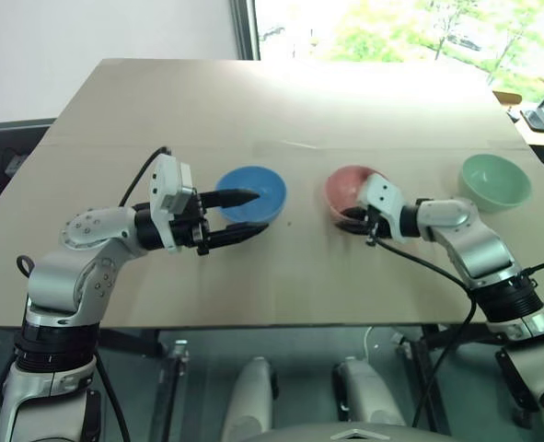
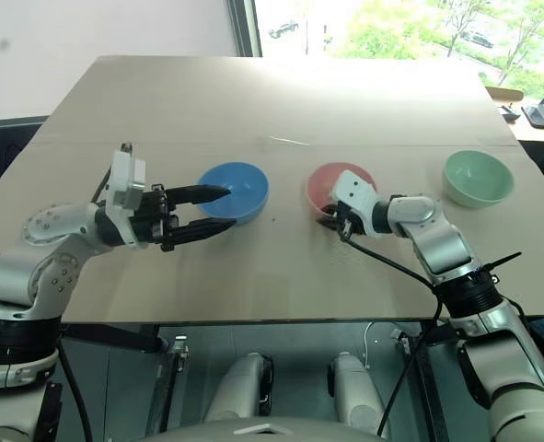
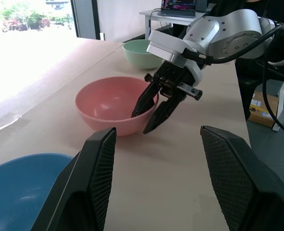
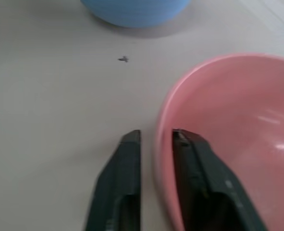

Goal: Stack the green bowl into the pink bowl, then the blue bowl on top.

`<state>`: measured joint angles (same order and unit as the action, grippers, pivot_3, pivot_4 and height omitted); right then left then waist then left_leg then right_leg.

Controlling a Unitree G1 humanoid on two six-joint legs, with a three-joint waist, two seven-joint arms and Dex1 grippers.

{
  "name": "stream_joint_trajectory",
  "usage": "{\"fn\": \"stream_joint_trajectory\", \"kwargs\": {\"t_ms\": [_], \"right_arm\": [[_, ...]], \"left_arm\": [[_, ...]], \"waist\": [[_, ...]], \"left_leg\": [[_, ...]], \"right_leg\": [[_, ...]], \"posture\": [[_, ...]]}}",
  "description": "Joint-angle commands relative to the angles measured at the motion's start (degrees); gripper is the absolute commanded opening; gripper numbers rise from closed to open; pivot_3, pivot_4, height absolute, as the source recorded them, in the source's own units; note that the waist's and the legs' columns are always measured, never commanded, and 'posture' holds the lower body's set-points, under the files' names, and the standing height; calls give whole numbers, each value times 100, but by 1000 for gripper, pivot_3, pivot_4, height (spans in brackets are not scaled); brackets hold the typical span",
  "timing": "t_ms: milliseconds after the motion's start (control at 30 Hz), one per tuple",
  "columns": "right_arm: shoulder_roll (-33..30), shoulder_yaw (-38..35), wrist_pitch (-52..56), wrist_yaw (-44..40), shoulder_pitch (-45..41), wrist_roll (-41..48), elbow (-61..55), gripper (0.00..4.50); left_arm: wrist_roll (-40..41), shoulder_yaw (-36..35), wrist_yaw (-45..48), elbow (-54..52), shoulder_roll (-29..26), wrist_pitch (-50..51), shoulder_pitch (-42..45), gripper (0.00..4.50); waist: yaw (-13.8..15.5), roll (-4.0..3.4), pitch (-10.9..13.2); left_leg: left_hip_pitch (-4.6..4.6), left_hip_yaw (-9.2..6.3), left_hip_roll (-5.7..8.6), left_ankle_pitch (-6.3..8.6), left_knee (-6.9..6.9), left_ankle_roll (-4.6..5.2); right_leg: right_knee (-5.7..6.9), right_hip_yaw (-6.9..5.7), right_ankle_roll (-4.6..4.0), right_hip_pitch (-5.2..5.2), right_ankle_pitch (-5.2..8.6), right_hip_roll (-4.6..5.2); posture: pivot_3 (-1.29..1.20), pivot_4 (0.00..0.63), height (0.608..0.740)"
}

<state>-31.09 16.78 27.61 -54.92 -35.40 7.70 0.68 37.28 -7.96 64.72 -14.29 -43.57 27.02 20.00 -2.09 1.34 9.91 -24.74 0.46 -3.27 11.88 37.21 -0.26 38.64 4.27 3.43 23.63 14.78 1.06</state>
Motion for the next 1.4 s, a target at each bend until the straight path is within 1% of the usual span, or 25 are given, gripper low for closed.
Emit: {"fn": "stream_joint_trajectory", "kwargs": {"t_ms": [33,67,133,233,300,367,433,533,667,733,800,933,1000,1033,1067,1100,1167,1200,1233,1300,1333,1367,1400], "right_arm": [[-124,-342,95,63,100,168,-721,2845],[-173,-382,169,82,148,198,-877,3159],[-274,-652,376,209,251,319,-1344,4041],[-345,-1597,1196,653,362,841,-2147,4041],[-499,-1914,1525,760,417,992,-2322,4041],[-869,-2164,1547,904,542,795,-2185,4041],[-1328,-2284,1346,1162,727,348,-1524,4041],[-1488,-2321,1122,1543,755,56,-457,4041],[-1220,-2143,434,2153,330,-376,976,4041],[-1100,-2112,270,2332,161,-462,1337,4041],[-1025,-2077,114,2448,63,-550,1624,4041],[-903,-2129,-239,2566,-105,-568,2232,4041],[-861,-2213,-378,2594,-194,-513,2558,3545],[-860,-2230,-413,2577,-226,-488,2665,3395],[-860,-2235,-443,2561,-251,-471,2742,2974],[-868,-2225,-478,2546,-269,-469,2798,2750],[-876,-2200,-519,2474,-304,-441,2885,2054],[-879,-2191,-544,2463,-320,-441,2920,1794],[-881,-2183,-573,2465,-336,-448,2944,1213],[-874,-2174,-633,2492,-344,-465,2912,458],[-866,-2167,-671,2504,-343,-474,2872,320],[-866,-2156,-727,2516,-330,-492,2825,47],[-882,-2104,-873,2511,-307,-550,2751,47]], "left_arm": [[69,-37,30,-150,-6,-67,97,2957],[83,-37,32,-146,-2,-52,108,2957],[88,-32,54,-142,-15,-40,130,2957],[119,9,84,-104,49,-59,282,2957],[138,48,28,-84,117,-3,398,2957],[114,135,53,-29,190,-25,539,2957],[110,227,1,56,325,-18,735,2957],[69,399,-26,192,576,-60,988,2957],[25,547,25,208,712,-58,1070,2957],[37,561,26,171,703,-30,1054,2957],[66,547,11,128,689,3,1032,2957],[96,520,-14,55,662,36,995,2957],[126,506,-37,9,653,68,982,2957],[133,500,-48,-8,649,78,976,2957],[137,497,-55,-19,645,85,973,2957],[152,481,-79,-34,650,101,969,2957],[110,443,-208,-42,697,69,963,2957],[83,440,-256,-42,721,36,962,2957],[85,443,-300,-43,739,42,960,2957],[-9,454,-484,-41,814,-36,947,2957],[-18,461,-532,-41,835,-36,944,2957],[-36,467,-589,-46,859,-43,934,2957],[-102,487,-662,-29,878,-71,935,2957]], "waist": [[0,0,0],[1,0,0],[14,0,0],[38,0,1],[60,1,0],[75,2,-1],[113,2,-1],[119,0,-3],[72,-1,-1],[51,-2,-1],[-33,-3,0],[-31,-2,0],[-22,-3,0],[-17,-3,0],[-15,-3,0],[-17,-2,0],[-24,-3,0],[-26,-3,0],[-28,-3,0],[-32,-3,0],[-30,-3,0],[-30,-3,0],[-29,-3,0]], "left_leg": [[0,0,0,0,0,0],[0,0,0,0,0,0],[0,-1,0,0,0,0],[-4,-2,0,0,0,0],[-2,-2,0,0,1,0],[3,-2,0,0,1,0],[3,-1,1,0,1,0],[1,3,2,0,3,0],[3,14,2,0,3,0],[2,14,2,0,0,0],[3,13,1,0,-4,0],[3,12,1,0,-4,0],[2,14,2,0,-3,0],[2,13,2,0,-3,0],[1,13,2,0,-3,0],[1,13,3,0,-3,0],[1,13,2,0,-3,0],[2,13,2,0,-3,0],[3,13,2,0,-3,0],[3,13,2,0,-4,0],[3,13,2,0,-4,0],[3,13,2,0,-4,0],[3,13,2,0,-3,0]], "right_leg": [[0,0,0,0,0,0],[0,0,0,0,0,0],[0,-1,0,-1,0,0],[-1,-2,0,0,0,1],[-1,-2,0,-1,0,1],[-2,-3,0,-6,0,1],[-3,-3,0,-6,0,1],[-7,0,-1,-5,0,2],[-6,14,1,-2,-1,0],[-6,14,1,0,-1,0],[-6,15,1,2,-1,-2],[-6,15,1,1,-1,-2],[-7,16,1,0,-1,0],[-8,15,1,-1,-1,0],[-8,15,1,0,-1,0],[-9,15,1,0,-1,0],[-8,15,1,0,-1,0],[-8,15,1,0,-1,0],[-7,16,1,0,-1,0],[-7,16,1,0,-1,-1],[-7,16,1,0,-1,-1],[-7,15,1,0,-1,-1],[-7,16,1,0,-1,-1]], "posture": [[0,150,740],[0,150,740],[0,150,740],[0,150,740],[0,150,740],[0,150,740],[0,150,740],[0,150,740],[0,150,740],[0,150,740],[0,150,740],[0,150,740],[0,150,740],[0,150,740],[0,150,740],[0,150,740],[0,150,740],[0,150,740],[0,150,740],[0,150,740],[0,150,740],[0,150,740],[0,150,740]]}}
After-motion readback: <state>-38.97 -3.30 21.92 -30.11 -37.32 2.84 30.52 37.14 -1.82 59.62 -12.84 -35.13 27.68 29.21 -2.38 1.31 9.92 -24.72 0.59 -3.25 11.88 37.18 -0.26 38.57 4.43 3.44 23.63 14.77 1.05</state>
